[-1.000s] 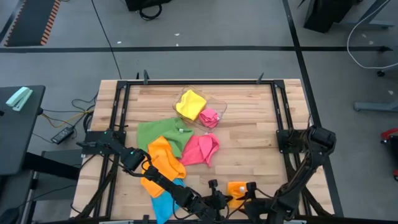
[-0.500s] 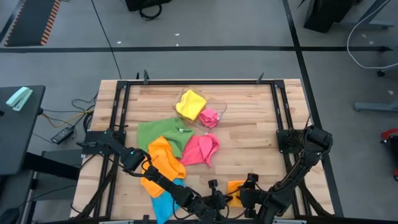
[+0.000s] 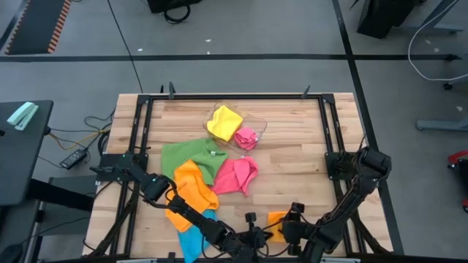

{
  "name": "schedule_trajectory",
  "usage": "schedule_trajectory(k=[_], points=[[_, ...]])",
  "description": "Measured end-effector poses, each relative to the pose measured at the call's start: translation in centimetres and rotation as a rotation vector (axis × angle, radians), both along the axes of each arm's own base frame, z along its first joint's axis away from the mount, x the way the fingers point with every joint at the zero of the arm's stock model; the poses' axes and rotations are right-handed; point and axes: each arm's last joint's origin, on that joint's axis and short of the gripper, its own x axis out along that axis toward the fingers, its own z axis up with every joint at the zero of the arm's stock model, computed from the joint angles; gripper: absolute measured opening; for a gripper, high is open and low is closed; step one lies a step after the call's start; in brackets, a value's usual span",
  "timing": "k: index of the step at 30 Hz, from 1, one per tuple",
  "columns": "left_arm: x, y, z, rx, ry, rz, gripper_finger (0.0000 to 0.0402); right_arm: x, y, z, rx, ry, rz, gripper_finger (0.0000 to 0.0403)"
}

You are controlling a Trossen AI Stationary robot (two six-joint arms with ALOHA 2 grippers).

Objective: Fold microfiber towels
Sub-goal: Fold the right orange microfiber cloth

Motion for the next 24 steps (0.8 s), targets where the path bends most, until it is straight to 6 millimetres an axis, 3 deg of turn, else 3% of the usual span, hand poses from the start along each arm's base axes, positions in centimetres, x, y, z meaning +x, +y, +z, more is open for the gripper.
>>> schedule_trajectory(k=[16, 24], points=[[-0.3, -0.7, 0.6, 0.011, -0.021, -0.024, 0.0017, 0.4, -0.8, 0.3, -0.038, 0.023, -0.005, 0.02], [-0.3, -0.6, 0.6, 0.005, -0.019, -0.021, 0.0015, 0.1, -1.0, 2.5, 0.01, -0.018, 0.0, 0.02]])
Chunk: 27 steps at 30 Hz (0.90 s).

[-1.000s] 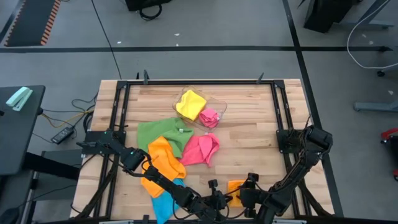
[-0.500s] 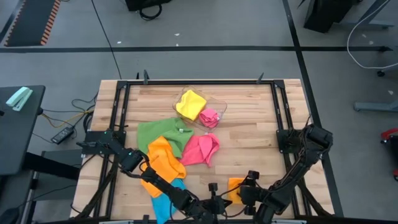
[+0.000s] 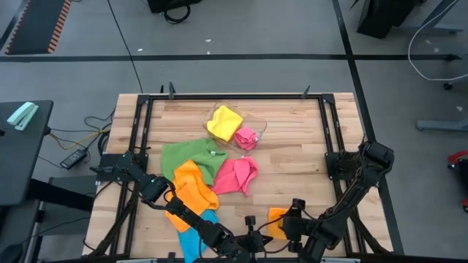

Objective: Fold microfiber towels
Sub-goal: Fold the right orange microfiber cloth

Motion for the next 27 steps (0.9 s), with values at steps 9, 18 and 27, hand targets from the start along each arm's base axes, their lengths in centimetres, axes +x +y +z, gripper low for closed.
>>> schedule_trajectory(k=[9, 18, 27], points=[[0.0, 0.0, 0.0, 0.001, 0.001, 0.0, 0.0015, -0.4, -1.4, -1.9, -0.042, 0.021, -0.025, 0.02], [0.0, 0.0, 0.0, 0.001, 0.002, 0.0, 0.0021, -1.4, -2.8, -5.3, 0.053, -0.021, -0.04, 0.02], [0.0, 0.0, 0.0, 0.0, 0.002, 0.0, 0.0021, -1.6, -3.1, -5.8, 0.079, -0.042, -0.075, 0.02]])
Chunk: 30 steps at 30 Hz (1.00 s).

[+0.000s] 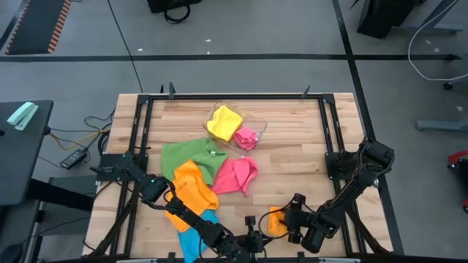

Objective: Fold microfiber towels
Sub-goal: Fold the right orange microfiber cloth

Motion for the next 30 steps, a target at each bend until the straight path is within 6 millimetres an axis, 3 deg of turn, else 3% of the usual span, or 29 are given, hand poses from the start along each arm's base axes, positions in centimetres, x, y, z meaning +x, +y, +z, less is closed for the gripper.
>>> schedule_trajectory(k=[8, 16, 24, 30], points=[[0.0, 0.0, 0.0, 0.0, 0.0, 0.0, 0.0018, 0.4, -1.0, -0.1, 0.119, -0.013, -0.241, 0.02], [0.1, 0.1, 0.0, 0.0, -0.001, 0.002, 0.0021, 0.7, -1.0, 0.1, 0.122, -0.01, -0.264, 0.02], [1.2, 1.8, 0.0, -0.016, -0.003, 0.045, 0.0016, 1.4, -0.2, 3.2, 0.066, 0.011, -0.208, 0.02], [1.5, 2.8, -1.0, -0.018, 0.051, 0.08, 0.0022, 0.7, 0.2, 4.8, 0.076, -0.01, -0.147, 0.02]])
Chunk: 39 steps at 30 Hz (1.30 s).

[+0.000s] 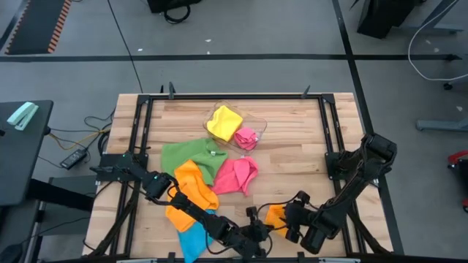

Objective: Fold microfiber towels
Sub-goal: Fold the right orange microfiber cloth

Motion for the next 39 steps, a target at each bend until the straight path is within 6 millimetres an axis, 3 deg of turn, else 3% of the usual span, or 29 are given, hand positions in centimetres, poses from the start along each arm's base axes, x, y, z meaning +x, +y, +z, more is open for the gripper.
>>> schedule_trajectory(k=[7, 13, 20, 27, 35, 39], points=[[0.2, 0.7, -0.3, 0.012, 0.036, 0.019, 0.0013, -2.0, 0.9, 1.9, 0.017, -0.01, 0.106, 0.02], [0.4, 1.1, -0.3, 0.021, 0.036, 0.023, 0.0018, -3.9, -0.9, 1.7, -0.16, 0.092, 0.046, 0.02], [1.0, 1.9, -0.2, 0.014, 0.02, 0.04, 0.0023, -4.0, -3.4, -0.3, -0.268, 0.16, 0.013, 0.02], [1.4, 2.6, -0.3, 0.009, 0.022, 0.046, 0.0014, -3.7, -5.1, -2.5, -0.237, 0.2, -0.017, 0.02], [1.1, 1.7, 0.0, 0.054, 0.012, -0.003, 0.0017, -4.3, -5.7, -2.8, -0.187, 0.272, -0.125, 0.02], [1.1, 1.8, 0.0, 0.051, 0.011, 0.002, 0.0013, -4.4, -5.3, -2.9, -0.137, 0.321, -0.095, 0.02]])
